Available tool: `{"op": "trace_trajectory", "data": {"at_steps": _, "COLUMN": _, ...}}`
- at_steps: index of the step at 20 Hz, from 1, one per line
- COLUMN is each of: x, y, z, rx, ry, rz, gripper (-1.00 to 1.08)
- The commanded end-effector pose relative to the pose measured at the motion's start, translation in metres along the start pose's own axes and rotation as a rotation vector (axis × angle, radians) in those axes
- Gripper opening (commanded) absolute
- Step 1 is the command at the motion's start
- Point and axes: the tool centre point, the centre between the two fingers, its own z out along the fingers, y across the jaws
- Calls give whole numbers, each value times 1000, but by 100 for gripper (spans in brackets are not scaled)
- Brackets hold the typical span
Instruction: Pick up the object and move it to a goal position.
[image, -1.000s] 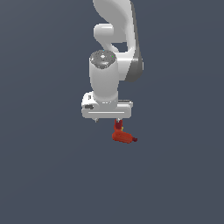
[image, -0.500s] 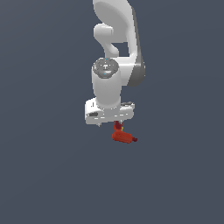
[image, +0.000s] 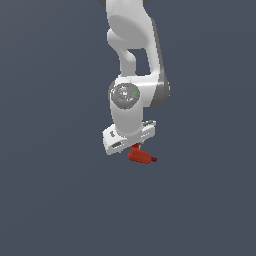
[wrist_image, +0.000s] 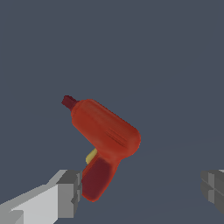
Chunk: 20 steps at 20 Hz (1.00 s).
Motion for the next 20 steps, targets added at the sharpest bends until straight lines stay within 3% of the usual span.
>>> {"op": "trace_trajectory", "data": {"at_steps": 1, "x": 4, "y": -4, "z": 7, "rx": 19, "ry": -13, "rz": -71, "gripper": 108}}
{"op": "trace_trajectory", "data": {"at_steps": 20, "x": 32, "y": -32, "z": 55, "rx": 198, "ry": -51, "rz": -586, "gripper": 108}}
